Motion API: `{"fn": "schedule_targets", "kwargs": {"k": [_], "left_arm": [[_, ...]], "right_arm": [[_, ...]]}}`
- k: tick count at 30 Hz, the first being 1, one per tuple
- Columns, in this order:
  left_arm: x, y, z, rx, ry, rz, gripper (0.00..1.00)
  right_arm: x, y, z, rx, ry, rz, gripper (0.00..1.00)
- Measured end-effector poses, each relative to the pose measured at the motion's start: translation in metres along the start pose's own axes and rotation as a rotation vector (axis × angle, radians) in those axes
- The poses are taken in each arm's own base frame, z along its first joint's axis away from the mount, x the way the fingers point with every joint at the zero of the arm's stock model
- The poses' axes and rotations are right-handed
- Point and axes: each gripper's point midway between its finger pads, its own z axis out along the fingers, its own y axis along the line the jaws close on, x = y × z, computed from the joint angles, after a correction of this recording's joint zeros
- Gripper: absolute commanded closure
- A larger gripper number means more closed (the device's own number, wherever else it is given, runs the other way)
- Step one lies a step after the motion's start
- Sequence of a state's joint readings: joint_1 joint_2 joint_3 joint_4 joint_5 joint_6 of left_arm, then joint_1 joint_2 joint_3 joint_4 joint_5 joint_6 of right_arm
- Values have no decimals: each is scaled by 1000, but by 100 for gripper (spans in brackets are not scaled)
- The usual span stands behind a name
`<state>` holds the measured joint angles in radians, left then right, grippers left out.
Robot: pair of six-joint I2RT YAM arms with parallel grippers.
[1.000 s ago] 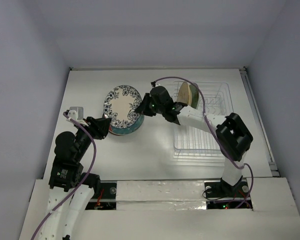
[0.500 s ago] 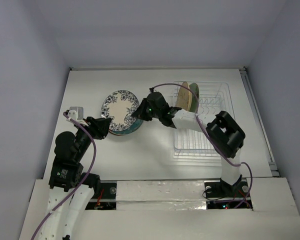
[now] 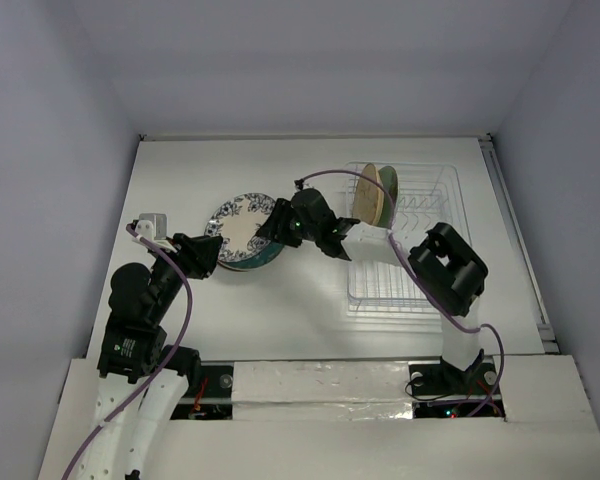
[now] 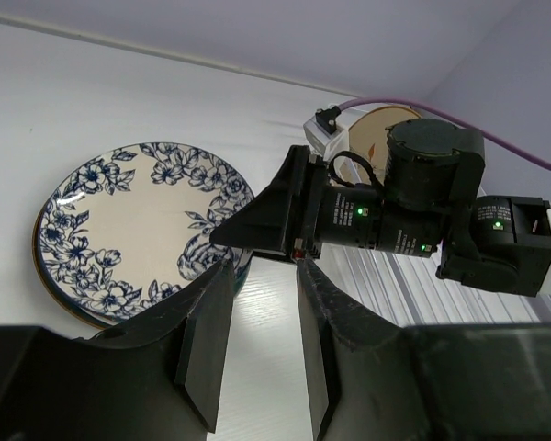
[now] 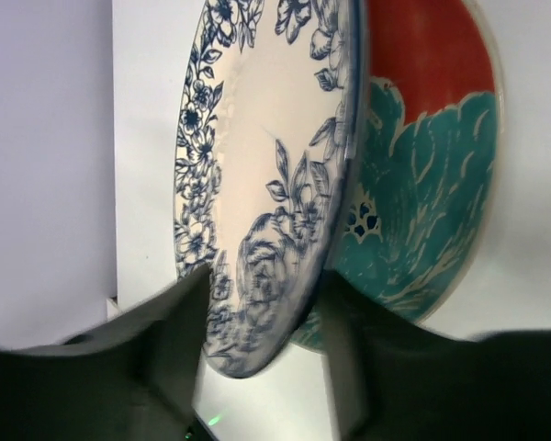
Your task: Unload the plates from the dish rack
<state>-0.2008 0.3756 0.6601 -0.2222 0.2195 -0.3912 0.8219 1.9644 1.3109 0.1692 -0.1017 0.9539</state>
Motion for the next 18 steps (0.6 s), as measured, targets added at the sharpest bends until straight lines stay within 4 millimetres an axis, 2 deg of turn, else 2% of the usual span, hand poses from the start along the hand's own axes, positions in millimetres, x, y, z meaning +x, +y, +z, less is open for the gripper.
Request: {"fn": "schedule_targets", "kwargs": {"k": [2,3,7,10,14,18], "left_arm": [[0,0,0,0,-1,0,69],[0,0,0,0,0,0,69],[0,0,0,1,-3,0,69],[-1,-1,-2,4,-8,1,69],[-2,-1,-2,4,-8,1,69],[-2,-1,-2,4,-9,1,69]], "right_arm": [[6,-2,0,12,11,-26,31],[9,-4,0,25,18,-46,22],[25,-14,-3,87,62,-122,11],[30,-9,-7,118,88,-195,2],[31,-5,-13,179,94,-310,0],[30,-19,-26,270,107,-411,0]]}}
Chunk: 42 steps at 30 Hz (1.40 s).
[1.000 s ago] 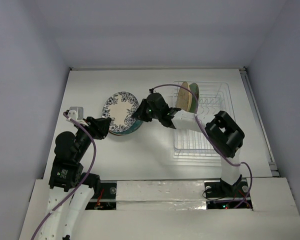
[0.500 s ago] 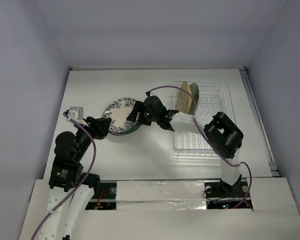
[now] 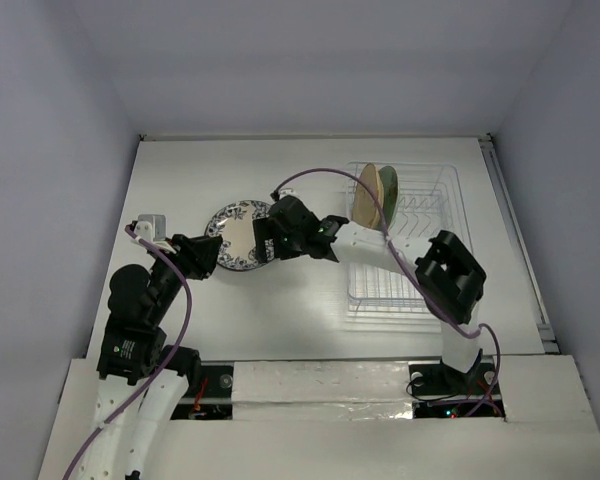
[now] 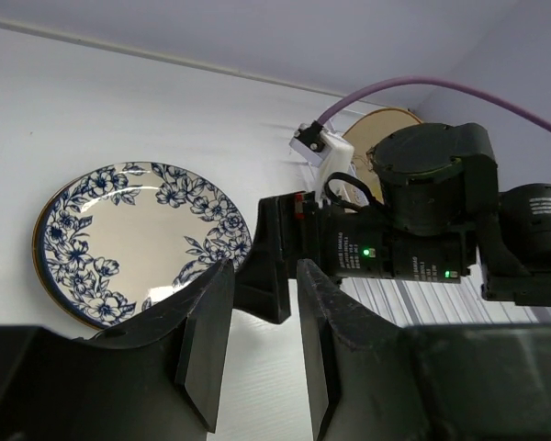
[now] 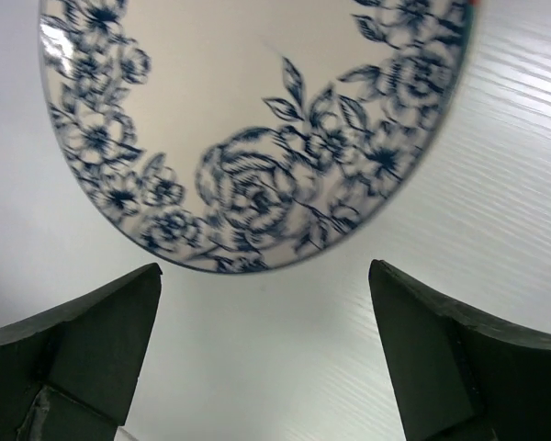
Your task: Unload the plates from the dish rack
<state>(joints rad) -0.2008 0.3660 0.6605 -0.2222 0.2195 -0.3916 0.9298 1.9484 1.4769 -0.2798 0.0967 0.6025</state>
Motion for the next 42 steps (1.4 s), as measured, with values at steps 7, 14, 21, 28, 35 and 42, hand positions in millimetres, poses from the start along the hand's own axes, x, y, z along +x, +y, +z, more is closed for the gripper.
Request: {"fn": "schedule_targets", "kwargs": {"k": [7,14,21,28,35,42], "left_arm": [[0,0,0,0,0,0,69],[0,0,0,0,0,-2,77],[0,0,0,0,-1,-5,100],[0,1,0,-6,-3,-6,100],[-1,1,0,-10,-5,-6,97],[-1,1,0,-9,-4,-7,89]], "right_arm": [[-24,-30,-55,154,-81,-100,59],[-99,-71,-180,297,-383,-53,100],[-141,-177,-281,526,-620,107,60],[-132,-206,-253,614,-523,70,39],[-118,-239,-216,723,-410,61,44],[-115,-262,-205,797,-379,68,53]]}}
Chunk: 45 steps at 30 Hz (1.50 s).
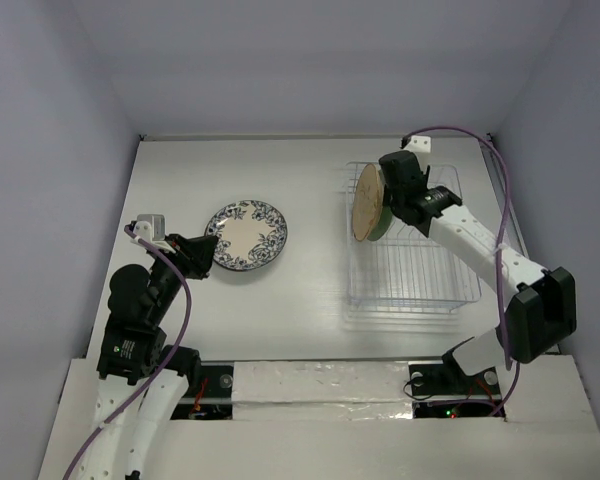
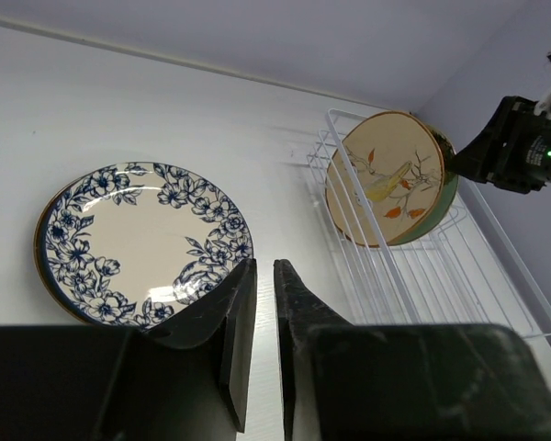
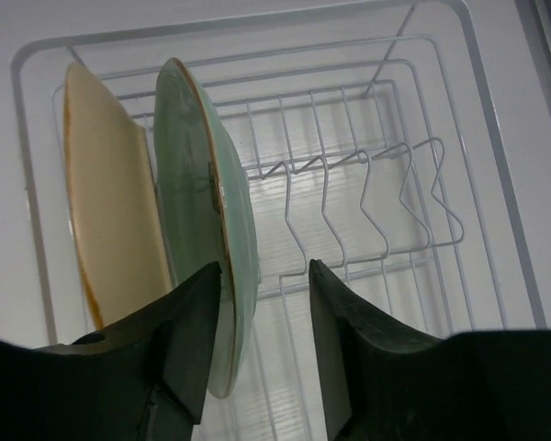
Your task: Unload the plates from the dish rack
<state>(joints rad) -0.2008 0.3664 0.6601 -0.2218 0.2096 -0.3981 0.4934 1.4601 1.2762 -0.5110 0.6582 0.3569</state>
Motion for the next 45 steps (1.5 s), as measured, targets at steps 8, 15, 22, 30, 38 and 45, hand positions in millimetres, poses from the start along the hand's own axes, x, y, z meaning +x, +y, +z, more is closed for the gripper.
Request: {"fn": "schedule_targets", "kwargs": {"k": [8,15,22,30,38,45], "left_arm": [[0,0,0,0,0,0,83],[0,0,0,0,0,0,81],[-1,1,0,-5,-3,0,81],[-1,1,0,-5,-3,0,78],[-2,3,0,-14,-8,-1,73],[-3,5,0,-19,-10,-1,71]], "right_arm": [[22,3,27,28,62,-56,85],[14,1,21,23,68,-94,100],[-27,-16,-16,7,14,-116,100],[-99,-46,-76,5,-168,-19,100],[-113,1,-151,-262,-284,56,100],[-86,126,-153,-626,-204,130,100]]}}
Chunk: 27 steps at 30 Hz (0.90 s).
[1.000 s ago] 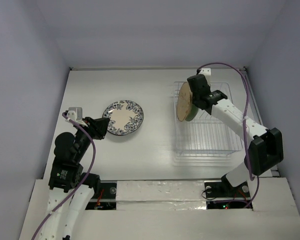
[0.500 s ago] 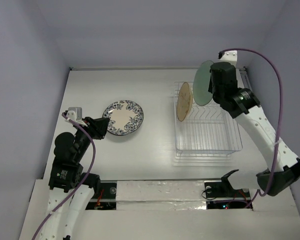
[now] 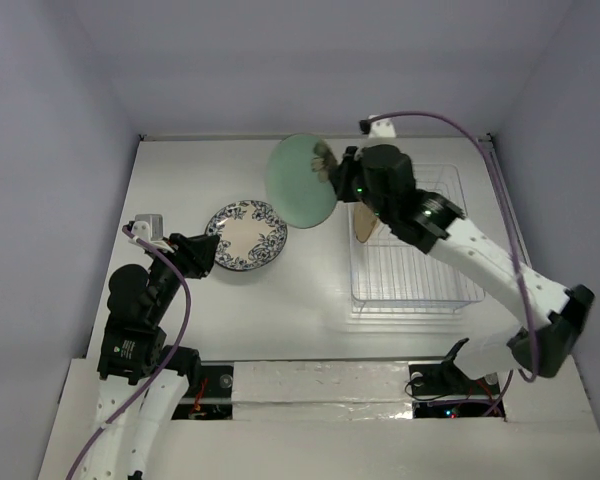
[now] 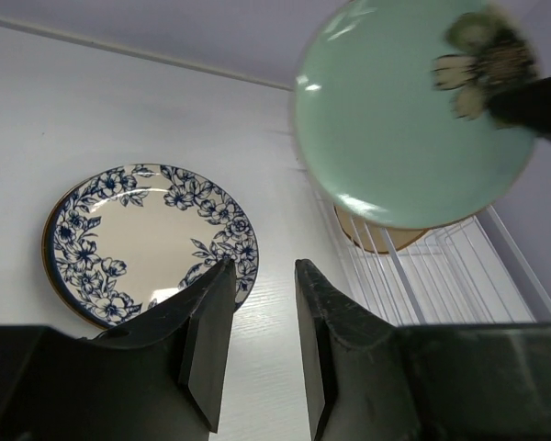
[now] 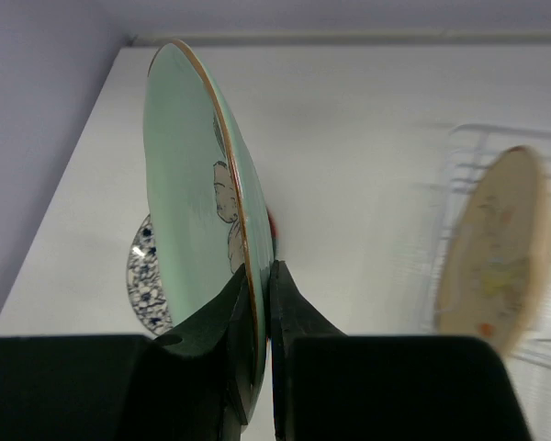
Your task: Unload the plates from the dish rack
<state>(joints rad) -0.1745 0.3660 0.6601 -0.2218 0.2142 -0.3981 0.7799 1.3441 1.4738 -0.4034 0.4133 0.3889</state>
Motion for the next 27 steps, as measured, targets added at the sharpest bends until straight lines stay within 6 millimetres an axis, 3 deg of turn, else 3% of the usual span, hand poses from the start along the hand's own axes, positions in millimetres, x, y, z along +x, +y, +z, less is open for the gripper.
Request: {"fn": "schedule_targets", "kwargs": {"k": [5,11,15,27], "left_arm": [[0,0,0,0,0,0,70],[0,0,0,0,0,0,70],[0,1,0,-3,-2,0,69],[-1,2,0,-7,-3,0,69]], "right_arm": [[78,51,60,-101,145,70,100],[158,87,100,-159,290,149,100],[185,92,114,-162,329,206,100],[230,90,142,-125,362,351,100]]}}
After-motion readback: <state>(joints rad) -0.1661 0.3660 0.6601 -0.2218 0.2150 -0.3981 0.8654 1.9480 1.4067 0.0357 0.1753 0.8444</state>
